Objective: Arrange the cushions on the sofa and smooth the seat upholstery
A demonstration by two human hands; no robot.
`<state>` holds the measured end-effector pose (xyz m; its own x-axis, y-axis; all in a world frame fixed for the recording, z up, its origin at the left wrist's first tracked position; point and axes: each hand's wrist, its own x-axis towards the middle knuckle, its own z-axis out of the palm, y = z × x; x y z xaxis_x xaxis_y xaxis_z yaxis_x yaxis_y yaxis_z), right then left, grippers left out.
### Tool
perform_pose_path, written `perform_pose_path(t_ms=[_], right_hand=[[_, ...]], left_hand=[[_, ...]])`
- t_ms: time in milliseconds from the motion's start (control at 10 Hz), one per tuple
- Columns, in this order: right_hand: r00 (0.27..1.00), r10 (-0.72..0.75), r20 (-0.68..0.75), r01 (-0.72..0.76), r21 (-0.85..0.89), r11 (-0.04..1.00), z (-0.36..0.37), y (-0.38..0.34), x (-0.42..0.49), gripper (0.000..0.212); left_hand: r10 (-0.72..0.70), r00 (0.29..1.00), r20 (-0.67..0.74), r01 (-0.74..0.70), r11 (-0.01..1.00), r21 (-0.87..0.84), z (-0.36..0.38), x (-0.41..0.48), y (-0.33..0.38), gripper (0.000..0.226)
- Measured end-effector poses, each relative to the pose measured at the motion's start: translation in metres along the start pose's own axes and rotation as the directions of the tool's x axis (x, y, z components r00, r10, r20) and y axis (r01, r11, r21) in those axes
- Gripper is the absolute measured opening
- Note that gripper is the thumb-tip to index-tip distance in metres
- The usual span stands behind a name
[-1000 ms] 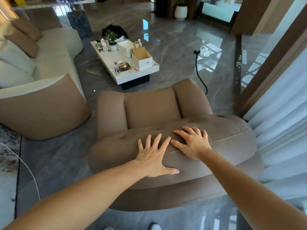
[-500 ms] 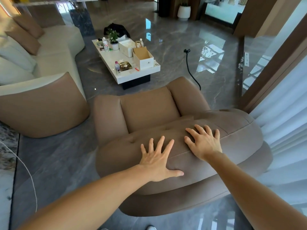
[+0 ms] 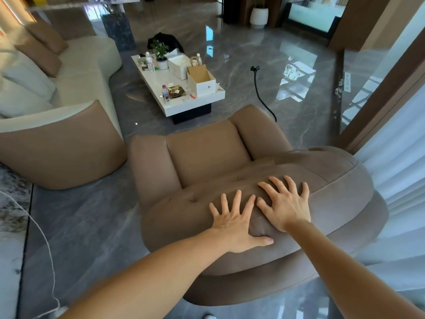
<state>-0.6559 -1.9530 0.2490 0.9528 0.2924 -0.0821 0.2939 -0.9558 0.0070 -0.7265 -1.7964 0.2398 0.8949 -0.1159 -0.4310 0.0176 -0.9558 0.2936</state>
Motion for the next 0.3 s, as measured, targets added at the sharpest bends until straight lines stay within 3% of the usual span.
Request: perform_pose_path(t_ms=[200,300], right_hand=[[0.979,0.05,0.197,-0.045,-0.029,0.999,-0.021,-0.003,0.006,0.061],[0.937,0.014,0.35,-0.014,-0.003,1.0,-0.041,-0.034,0.008,0.058]], left_hand=[[0.151,0.986,0.066,-0.152,0.988,0.015,-0.039,-0.013,-0.027,0.096],[0.098,0.992,0.079,-0.101,0.994,0.04,-0.066,-0.026,-0.066,0.071]])
